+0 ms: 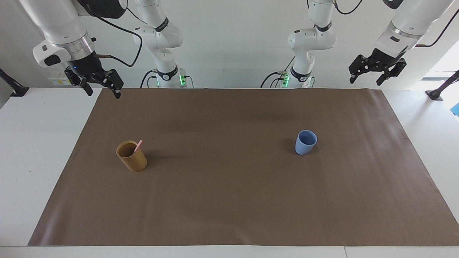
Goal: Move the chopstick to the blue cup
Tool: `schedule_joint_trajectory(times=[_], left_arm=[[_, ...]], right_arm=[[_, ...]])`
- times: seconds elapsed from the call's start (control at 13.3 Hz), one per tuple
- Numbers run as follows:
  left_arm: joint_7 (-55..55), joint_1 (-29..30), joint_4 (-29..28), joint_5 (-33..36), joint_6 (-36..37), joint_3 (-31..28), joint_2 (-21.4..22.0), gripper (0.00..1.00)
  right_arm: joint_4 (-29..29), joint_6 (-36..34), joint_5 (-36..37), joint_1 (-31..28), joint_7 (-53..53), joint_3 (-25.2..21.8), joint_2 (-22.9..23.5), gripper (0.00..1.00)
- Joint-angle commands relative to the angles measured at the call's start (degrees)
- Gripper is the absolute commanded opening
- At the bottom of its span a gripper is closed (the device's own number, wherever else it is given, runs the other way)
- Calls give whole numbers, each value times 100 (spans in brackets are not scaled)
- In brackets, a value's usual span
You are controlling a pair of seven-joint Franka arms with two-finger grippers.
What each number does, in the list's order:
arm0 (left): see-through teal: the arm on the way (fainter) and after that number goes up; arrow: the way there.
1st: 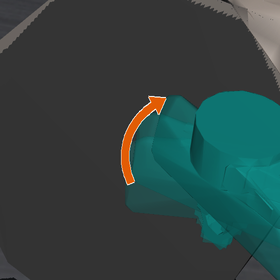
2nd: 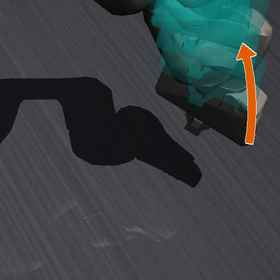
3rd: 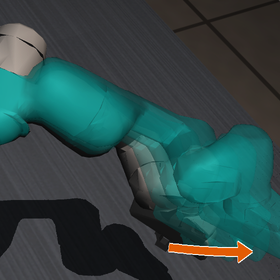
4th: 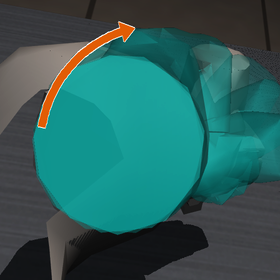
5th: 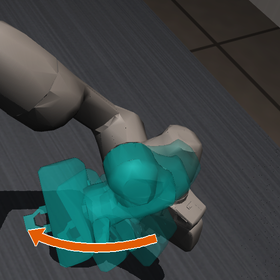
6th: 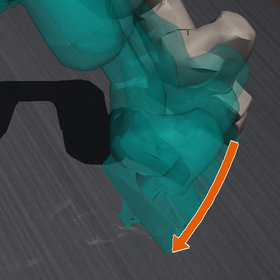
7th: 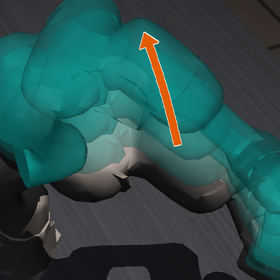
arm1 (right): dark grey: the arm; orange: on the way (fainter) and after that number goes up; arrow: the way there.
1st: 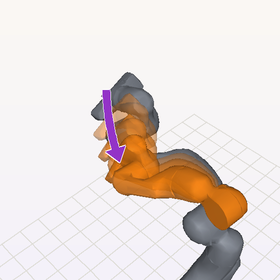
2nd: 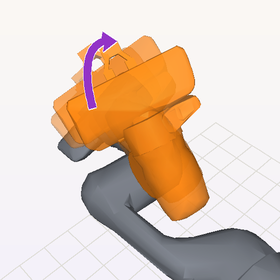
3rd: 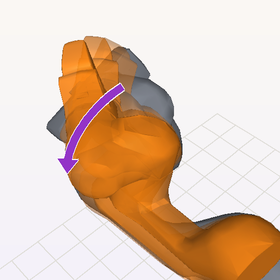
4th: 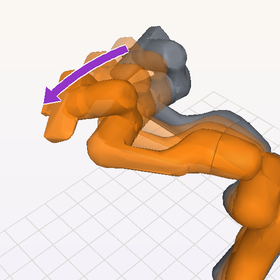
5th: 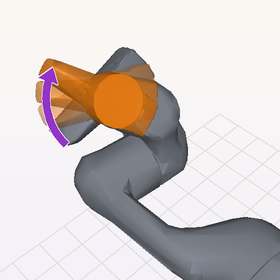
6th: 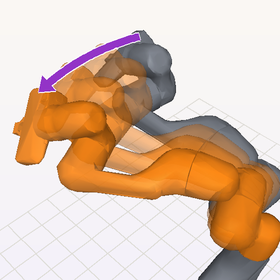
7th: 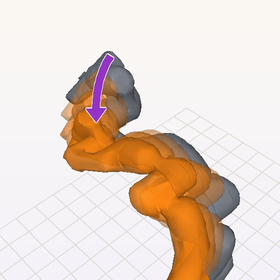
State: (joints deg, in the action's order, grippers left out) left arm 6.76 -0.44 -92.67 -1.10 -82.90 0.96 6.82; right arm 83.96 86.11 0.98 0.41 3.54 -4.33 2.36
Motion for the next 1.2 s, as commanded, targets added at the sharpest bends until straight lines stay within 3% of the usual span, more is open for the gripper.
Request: schedule_joint_trajectory(times=[0.0,1.12], left_arm=[[62,88,-181,-39,-94,53,135,100],[-26,-9,-225,-232,-200,115,144,100]], right_arm=[[24,21,-19,-58,-63,20,2,100],[59,-24,-1,-111,-90,-94,-33,100]])
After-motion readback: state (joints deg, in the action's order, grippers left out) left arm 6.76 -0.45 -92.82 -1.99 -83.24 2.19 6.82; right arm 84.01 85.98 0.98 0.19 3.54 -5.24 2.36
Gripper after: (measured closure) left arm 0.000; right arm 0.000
